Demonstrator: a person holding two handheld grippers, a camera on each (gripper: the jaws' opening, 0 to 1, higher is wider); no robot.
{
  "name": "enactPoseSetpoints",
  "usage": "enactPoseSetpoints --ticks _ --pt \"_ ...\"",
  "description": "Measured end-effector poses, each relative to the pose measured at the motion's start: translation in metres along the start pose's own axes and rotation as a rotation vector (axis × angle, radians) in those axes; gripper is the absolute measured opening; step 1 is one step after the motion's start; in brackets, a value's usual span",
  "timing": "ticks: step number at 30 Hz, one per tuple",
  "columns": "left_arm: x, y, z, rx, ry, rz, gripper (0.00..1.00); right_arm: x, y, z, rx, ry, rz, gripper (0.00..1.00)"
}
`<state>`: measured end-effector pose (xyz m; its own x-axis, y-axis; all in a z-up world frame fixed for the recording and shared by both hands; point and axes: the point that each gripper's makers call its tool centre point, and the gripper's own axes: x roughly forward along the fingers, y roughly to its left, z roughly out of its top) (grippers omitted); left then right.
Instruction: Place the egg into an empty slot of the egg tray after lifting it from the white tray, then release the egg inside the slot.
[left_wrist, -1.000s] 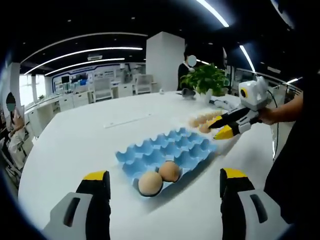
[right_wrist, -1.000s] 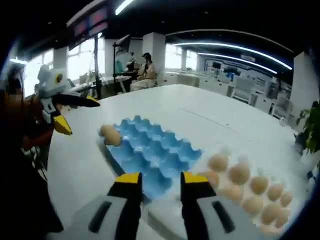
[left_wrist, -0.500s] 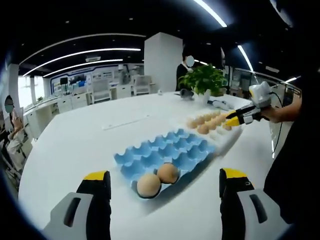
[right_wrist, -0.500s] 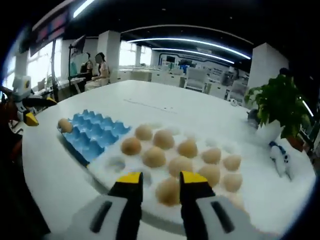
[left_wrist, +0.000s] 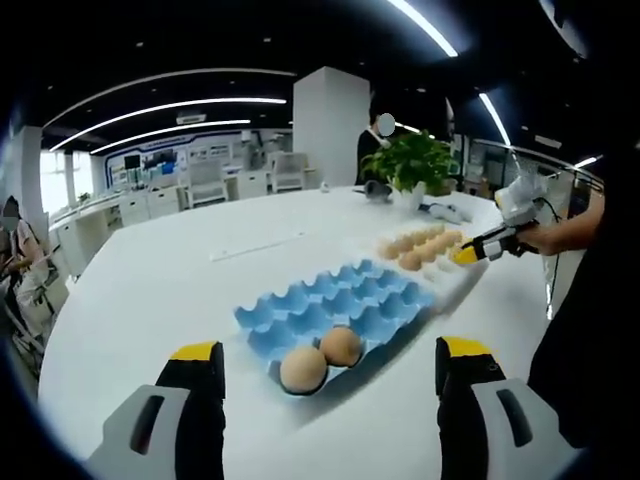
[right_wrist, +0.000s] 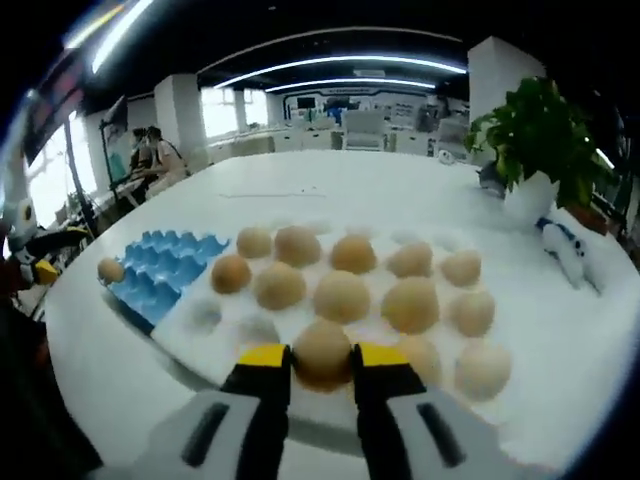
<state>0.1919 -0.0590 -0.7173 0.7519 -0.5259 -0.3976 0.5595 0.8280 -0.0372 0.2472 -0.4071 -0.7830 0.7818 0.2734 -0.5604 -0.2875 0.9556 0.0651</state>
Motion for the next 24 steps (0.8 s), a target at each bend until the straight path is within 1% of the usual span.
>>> enactPoseSetpoints --ticks 2,4,5,7,8,9,11,12,15,17,18,19,20,21,22,23,24 --pt "0.000 0.000 -0.001 -0.002 0.002 0.000 0.88 -0.001 0.001 0.000 -0.011 0.002 0.003 0.25" --pt "0.000 0.000 -0.002 -0.003 0.005 -0.002 0.88 0.000 0.001 0.000 0.001 0.008 0.001 0.25" --pt "0.000 -0.001 -0.002 -0.003 0.006 -0.003 0.87 0.000 0.001 0.000 0.011 0.029 -0.001 0.25" --pt "0.000 -0.001 -0.002 -0.001 0.007 -0.003 0.87 -0.001 0.001 -0.003 0.021 0.110 -0.008 0.25" --pt "-0.001 -0.001 -0.002 -0.004 0.004 -0.004 0.87 0.000 0.001 -0.003 0.011 0.161 -0.006 0.25" --pt "-0.001 -0.001 -0.001 -0.004 0.000 -0.004 0.87 0.001 0.001 -0.004 -0.004 0.255 -0.007 0.25" --pt "0.000 0.000 -0.001 -0.002 -0.001 0.000 0.87 0.004 0.001 -0.004 -0.048 0.335 0.010 0.25" --pt "0.000 0.000 -0.001 -0.007 -0.003 0.000 0.87 0.004 0.002 -0.005 -0.060 0.352 0.021 0.25" --pt "-0.001 0.000 -0.002 -0.008 -0.004 0.003 0.86 0.005 0.003 -0.005 -0.140 0.353 0.062 0.25" --pt "-0.001 0.001 -0.003 -0.009 -0.003 0.003 0.85 0.005 0.004 -0.006 -0.145 0.344 0.061 0.25" --pt "-0.001 0.001 -0.003 -0.011 -0.003 0.003 0.85 0.004 0.003 -0.006 -0.134 0.336 0.060 0.24" --pt "-0.001 0.001 -0.003 -0.013 -0.005 0.003 0.85 0.003 0.002 -0.005 -0.070 0.297 0.051 0.24" --pt "-0.001 0.001 -0.003 -0.013 -0.005 0.003 0.85 0.002 0.002 -0.004 -0.041 0.275 0.054 0.23" --pt "-0.002 0.002 -0.003 -0.012 -0.005 0.005 0.85 0.000 0.002 -0.003 -0.067 0.239 0.086 0.23" --pt "-0.002 0.003 -0.002 -0.013 -0.008 0.008 0.85 -0.002 0.002 -0.002 0.001 0.230 0.071 0.23" --pt "-0.002 0.003 -0.002 -0.014 -0.010 0.009 0.85 -0.005 0.001 -0.001 -0.013 0.208 0.071 0.23" --pt "-0.002 0.004 -0.002 -0.015 -0.011 0.010 0.85 -0.007 0.000 0.000 -0.005 0.202 0.061 0.22"
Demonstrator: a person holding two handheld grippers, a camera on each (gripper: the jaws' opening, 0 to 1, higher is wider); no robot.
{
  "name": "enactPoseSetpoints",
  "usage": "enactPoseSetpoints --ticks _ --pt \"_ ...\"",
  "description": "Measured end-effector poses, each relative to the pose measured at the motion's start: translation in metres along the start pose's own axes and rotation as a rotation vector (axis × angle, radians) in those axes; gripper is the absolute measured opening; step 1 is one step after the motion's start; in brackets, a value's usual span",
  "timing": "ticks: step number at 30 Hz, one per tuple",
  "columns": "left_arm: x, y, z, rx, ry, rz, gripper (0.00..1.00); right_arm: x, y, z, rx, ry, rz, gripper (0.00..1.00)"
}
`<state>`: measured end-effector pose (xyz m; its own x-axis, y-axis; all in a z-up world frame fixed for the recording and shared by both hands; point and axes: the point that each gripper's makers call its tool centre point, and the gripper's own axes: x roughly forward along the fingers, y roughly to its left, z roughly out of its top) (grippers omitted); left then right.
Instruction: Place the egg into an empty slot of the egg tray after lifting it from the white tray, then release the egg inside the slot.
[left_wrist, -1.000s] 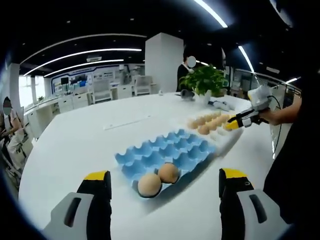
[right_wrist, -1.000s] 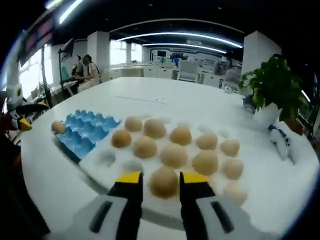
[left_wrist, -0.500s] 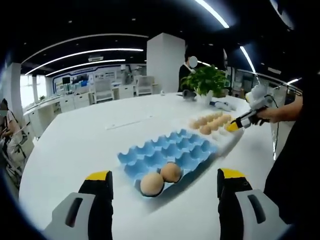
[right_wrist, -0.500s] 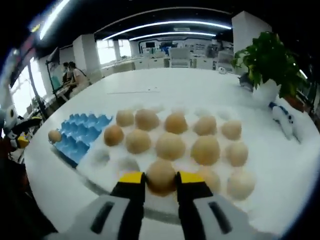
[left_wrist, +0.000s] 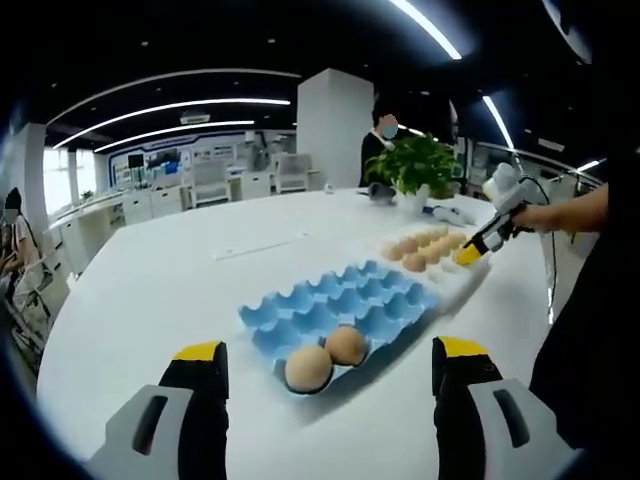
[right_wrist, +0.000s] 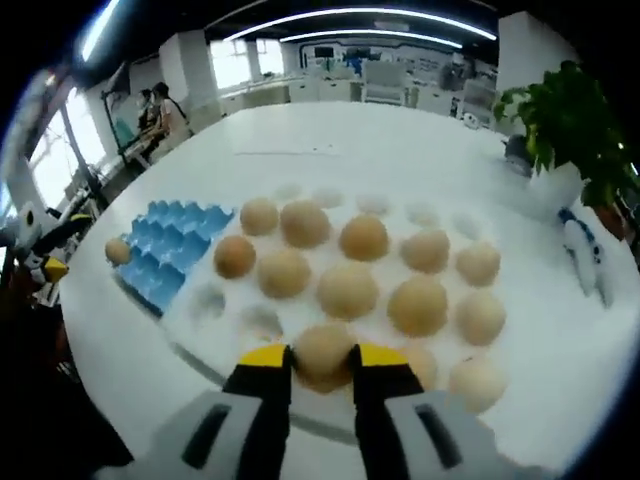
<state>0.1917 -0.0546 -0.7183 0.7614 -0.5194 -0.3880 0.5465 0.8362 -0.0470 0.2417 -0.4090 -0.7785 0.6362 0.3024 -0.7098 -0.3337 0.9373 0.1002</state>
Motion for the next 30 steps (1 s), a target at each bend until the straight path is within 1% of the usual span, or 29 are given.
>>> enactPoseSetpoints --ticks 1,3,6,7,11,13,19,21,25,27,30 --pt "0.000 0.000 0.000 0.003 0.000 -0.001 0.85 -0.004 0.001 0.006 0.021 -0.038 0.004 0.22" --pt "0.001 0.000 0.000 0.009 0.003 -0.002 0.85 -0.011 0.005 0.013 0.032 -0.066 0.016 0.23" --pt "0.001 0.000 0.001 0.007 0.002 -0.001 0.84 -0.015 0.008 0.015 0.033 -0.066 0.021 0.23" --pt "0.002 0.000 0.000 0.001 0.004 -0.003 0.84 -0.016 0.010 0.014 0.029 -0.056 0.022 0.23" --pt "0.001 0.001 0.001 0.002 0.000 0.005 0.84 -0.018 0.015 0.014 0.026 -0.061 0.030 0.23" --pt "0.001 0.002 0.001 0.003 0.003 0.008 0.84 -0.018 0.019 0.013 0.027 -0.050 0.041 0.23" --pt "0.000 0.001 0.001 0.004 0.004 0.009 0.84 -0.017 0.033 0.017 0.005 -0.054 0.070 0.23" --pt "0.000 0.002 0.001 0.006 0.007 0.010 0.84 -0.015 0.041 0.021 0.000 -0.066 0.088 0.23" --pt "-0.001 0.001 0.002 0.009 0.007 0.009 0.84 -0.008 0.061 0.025 -0.029 -0.062 0.140 0.23" --pt "-0.001 0.001 0.002 0.009 0.007 0.009 0.84 -0.005 0.066 0.029 -0.041 -0.067 0.162 0.23" --pt "-0.001 0.001 0.002 0.008 0.008 0.009 0.84 0.000 0.083 0.032 -0.058 -0.070 0.204 0.23"
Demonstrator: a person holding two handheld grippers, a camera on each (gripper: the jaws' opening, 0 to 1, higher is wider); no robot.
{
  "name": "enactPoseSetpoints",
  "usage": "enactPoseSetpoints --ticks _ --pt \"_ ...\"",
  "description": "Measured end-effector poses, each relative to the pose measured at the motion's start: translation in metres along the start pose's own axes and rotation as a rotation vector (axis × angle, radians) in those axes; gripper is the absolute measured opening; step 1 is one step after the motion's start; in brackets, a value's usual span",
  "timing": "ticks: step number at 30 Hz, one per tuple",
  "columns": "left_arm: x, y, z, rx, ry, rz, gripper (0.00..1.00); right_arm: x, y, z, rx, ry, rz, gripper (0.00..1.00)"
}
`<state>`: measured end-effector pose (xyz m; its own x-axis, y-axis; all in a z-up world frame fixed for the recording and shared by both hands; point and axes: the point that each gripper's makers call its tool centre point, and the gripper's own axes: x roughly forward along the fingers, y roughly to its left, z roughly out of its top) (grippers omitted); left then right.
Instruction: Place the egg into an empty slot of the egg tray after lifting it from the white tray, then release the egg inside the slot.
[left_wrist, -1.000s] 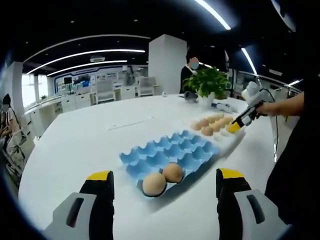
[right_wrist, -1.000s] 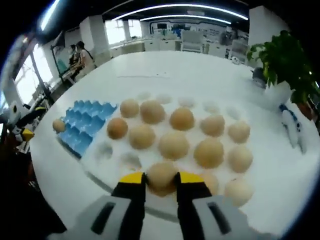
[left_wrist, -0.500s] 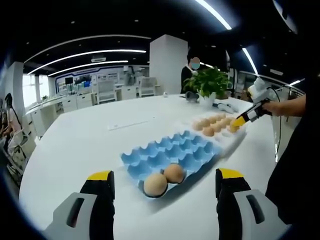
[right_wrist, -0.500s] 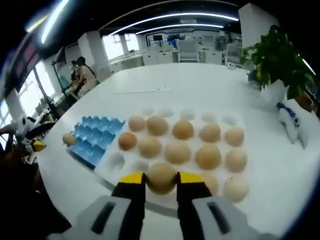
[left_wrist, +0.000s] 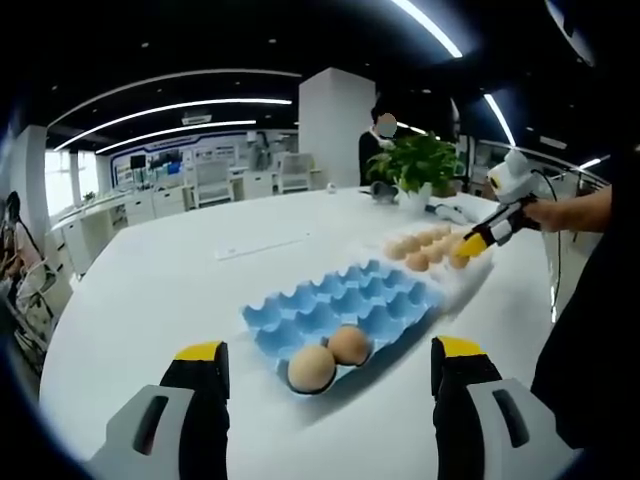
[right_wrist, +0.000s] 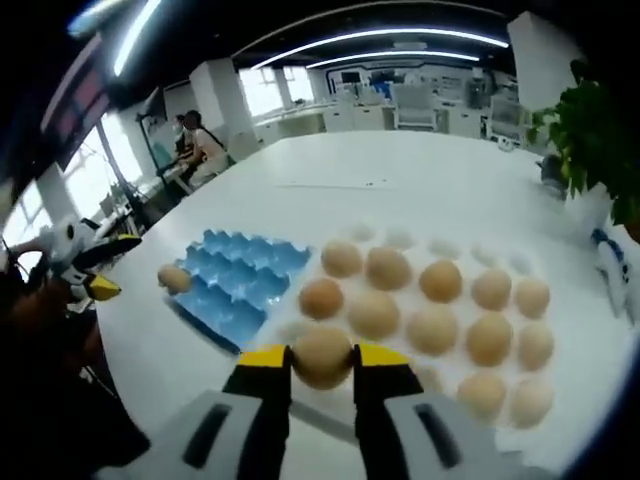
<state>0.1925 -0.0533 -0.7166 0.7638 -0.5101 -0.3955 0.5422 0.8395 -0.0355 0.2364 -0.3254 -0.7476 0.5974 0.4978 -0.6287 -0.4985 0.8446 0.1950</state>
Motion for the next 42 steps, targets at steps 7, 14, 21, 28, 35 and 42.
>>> enactPoseSetpoints --ticks 7,14,21,28,35,42 --pt "0.000 0.001 0.000 0.001 -0.001 -0.002 0.84 0.021 0.034 0.010 -0.042 0.001 0.091 0.23" --pt "0.000 0.003 -0.001 0.002 -0.001 0.003 0.84 0.038 0.063 0.018 -0.083 0.005 0.163 0.23" --pt "0.001 0.004 -0.001 -0.001 -0.002 0.006 0.85 0.053 0.086 0.023 -0.118 0.014 0.225 0.23" --pt "0.002 0.004 -0.001 0.001 -0.001 0.004 0.85 0.069 0.115 0.029 -0.135 0.010 0.300 0.23" --pt "0.002 0.003 -0.002 0.002 0.003 0.002 0.84 0.085 0.146 0.027 -0.181 0.013 0.369 0.23" --pt "0.002 0.002 -0.003 0.000 0.007 0.001 0.84 0.100 0.158 0.023 -0.228 0.023 0.399 0.23"
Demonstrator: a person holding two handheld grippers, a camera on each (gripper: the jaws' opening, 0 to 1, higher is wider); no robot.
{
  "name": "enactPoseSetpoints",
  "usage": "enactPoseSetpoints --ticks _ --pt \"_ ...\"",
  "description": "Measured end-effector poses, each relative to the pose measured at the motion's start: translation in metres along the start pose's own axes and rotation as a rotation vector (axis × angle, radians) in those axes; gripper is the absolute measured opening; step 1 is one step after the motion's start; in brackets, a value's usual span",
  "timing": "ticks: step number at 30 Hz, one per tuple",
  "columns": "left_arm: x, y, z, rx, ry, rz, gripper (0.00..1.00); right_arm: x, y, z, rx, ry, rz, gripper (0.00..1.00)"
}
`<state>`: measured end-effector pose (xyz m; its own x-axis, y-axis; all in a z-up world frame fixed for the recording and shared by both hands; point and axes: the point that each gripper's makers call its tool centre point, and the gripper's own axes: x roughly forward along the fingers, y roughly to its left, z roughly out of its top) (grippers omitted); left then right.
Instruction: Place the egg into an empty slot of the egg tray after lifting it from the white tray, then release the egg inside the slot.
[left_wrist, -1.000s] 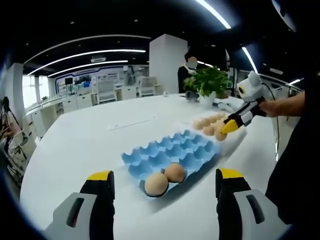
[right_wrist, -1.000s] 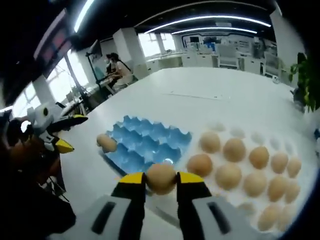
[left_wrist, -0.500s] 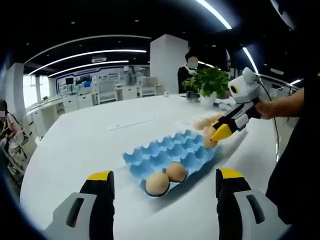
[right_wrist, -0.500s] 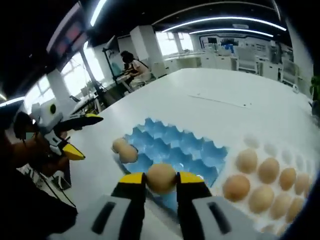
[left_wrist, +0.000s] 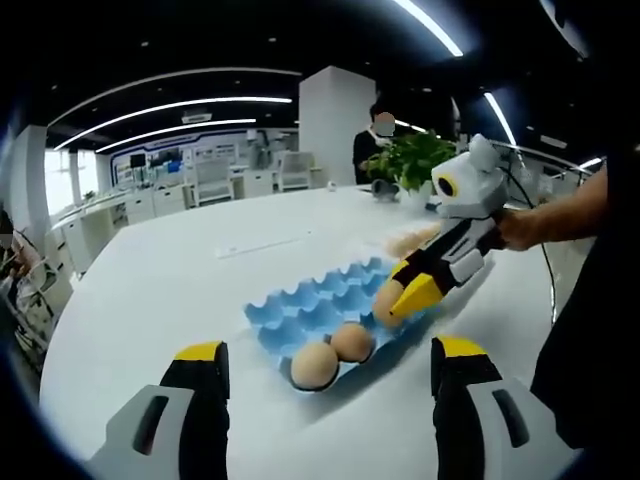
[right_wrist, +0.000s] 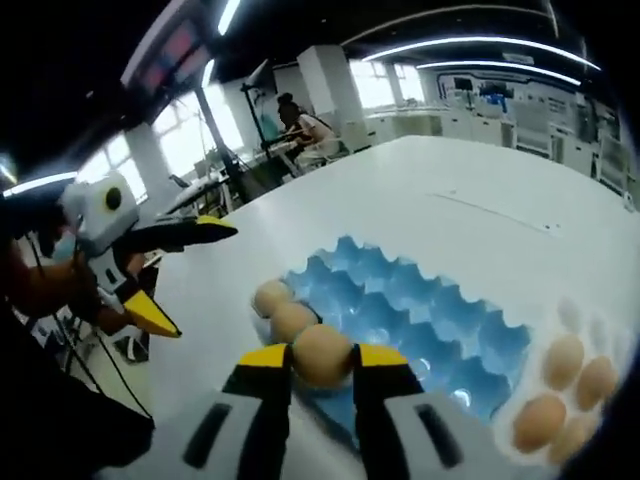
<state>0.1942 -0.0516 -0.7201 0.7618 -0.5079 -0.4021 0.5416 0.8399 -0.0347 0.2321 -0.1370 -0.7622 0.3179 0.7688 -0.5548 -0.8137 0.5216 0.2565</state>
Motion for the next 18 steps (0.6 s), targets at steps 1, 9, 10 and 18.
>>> enactPoseSetpoints --ticks 1,9,10,18 --pt "0.000 0.000 0.000 -0.003 -0.001 0.001 0.84 0.002 0.001 -0.001 -0.011 0.001 0.005 0.23" --pt "-0.002 0.001 -0.002 -0.008 0.000 0.004 0.84 0.011 0.002 -0.007 -0.064 0.008 0.010 0.23" --pt "-0.002 0.001 -0.001 -0.011 -0.002 0.002 0.84 0.011 0.002 -0.007 -0.070 0.005 0.012 0.23" --pt "-0.001 0.000 -0.001 -0.015 -0.003 -0.003 0.84 0.013 0.004 -0.012 -0.292 0.024 -0.007 0.23"
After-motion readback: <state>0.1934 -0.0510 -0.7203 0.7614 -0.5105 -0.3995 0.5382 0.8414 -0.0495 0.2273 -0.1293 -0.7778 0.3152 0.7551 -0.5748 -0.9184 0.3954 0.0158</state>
